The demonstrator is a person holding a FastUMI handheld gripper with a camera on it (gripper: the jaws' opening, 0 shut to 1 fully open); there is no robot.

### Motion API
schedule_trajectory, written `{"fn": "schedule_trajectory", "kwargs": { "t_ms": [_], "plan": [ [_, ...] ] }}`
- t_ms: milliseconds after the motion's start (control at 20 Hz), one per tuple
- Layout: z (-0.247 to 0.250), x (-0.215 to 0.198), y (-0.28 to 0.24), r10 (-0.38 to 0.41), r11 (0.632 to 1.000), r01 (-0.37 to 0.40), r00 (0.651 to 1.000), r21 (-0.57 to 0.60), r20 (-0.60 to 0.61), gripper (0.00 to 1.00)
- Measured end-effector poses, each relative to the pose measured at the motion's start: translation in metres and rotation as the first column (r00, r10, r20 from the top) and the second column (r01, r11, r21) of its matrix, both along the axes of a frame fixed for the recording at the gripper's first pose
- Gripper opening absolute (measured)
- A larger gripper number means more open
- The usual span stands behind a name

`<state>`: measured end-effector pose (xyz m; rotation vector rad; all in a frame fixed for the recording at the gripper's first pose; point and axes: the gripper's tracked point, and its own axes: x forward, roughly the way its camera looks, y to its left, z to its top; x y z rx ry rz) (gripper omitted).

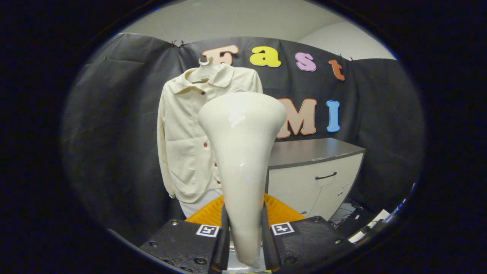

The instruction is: Iron the clothes twice with a garment steamer, once on the left side and once on the right side.

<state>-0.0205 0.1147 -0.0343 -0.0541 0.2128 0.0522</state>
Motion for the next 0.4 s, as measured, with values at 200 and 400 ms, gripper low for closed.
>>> {"fn": "schedule_trajectory", "kwargs": {
  "t_ms": [200,400],
  "plan": [
    [0.015,-0.02,-0.003,-0.009,1.0,0.008,0.999,0.019,0.031,0.36],
    [0.021,-0.022,-0.016,-0.027,0.999,0.025,0.998,0.036,0.051,0.36]
  ]
}}
